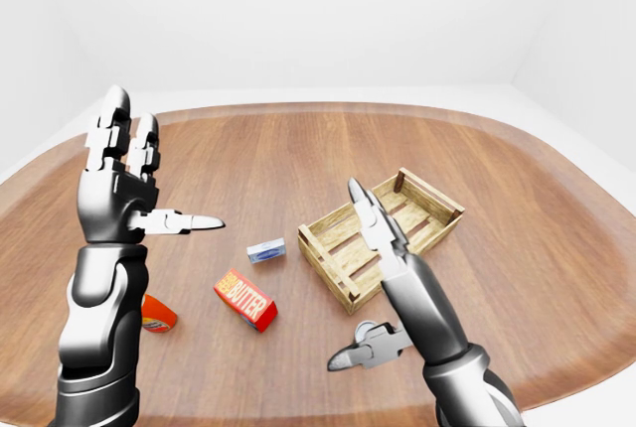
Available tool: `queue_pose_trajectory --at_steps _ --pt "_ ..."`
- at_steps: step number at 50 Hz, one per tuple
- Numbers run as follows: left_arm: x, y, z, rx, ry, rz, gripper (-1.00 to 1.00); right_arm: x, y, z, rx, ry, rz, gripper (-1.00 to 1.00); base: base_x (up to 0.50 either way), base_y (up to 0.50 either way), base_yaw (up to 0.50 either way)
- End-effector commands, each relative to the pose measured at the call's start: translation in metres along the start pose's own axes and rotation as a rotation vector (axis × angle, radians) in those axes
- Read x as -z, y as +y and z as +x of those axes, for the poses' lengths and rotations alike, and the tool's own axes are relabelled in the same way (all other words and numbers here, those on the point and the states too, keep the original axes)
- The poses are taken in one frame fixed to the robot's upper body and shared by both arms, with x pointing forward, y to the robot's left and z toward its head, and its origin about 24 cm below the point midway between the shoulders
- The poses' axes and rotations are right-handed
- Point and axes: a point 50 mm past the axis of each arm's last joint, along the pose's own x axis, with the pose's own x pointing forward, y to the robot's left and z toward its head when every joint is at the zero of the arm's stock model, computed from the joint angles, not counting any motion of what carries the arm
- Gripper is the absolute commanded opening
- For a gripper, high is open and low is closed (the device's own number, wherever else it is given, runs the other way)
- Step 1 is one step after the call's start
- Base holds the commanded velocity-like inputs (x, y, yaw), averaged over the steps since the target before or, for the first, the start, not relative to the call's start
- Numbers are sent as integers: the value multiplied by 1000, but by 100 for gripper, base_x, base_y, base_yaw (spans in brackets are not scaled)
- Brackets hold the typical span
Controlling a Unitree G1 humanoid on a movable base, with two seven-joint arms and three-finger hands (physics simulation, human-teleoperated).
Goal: Pick up the tomato sauce, and put it in the wooden tray.
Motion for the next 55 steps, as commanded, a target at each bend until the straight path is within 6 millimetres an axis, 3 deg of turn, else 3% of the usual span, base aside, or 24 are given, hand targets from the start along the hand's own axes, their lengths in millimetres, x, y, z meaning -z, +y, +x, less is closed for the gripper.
queue_pose_trajectory --at_steps 1,13,24,29,37,55 --pt "3 0 0 2 12 0 100 6 10 -14 -55 104 12 100 0 0 0" --pt "5 -1 0 3 21 -1 100 11 21 -25 -99 170 72 100 0 0 0" --pt "7 -2 -1 5 29 1 100 27 35 -35 -132 267 138 100 0 0 0" --pt "7 -2 -1 6 32 1 100 37 36 -36 -125 308 132 100 0 0 0" --pt "6 -2 -1 5 28 4 100 72 44 -39 -108 445 136 100 0 0 0" --pt "6 -2 -2 8 29 4 100 94 52 -42 -106 520 126 100 0 0 0"
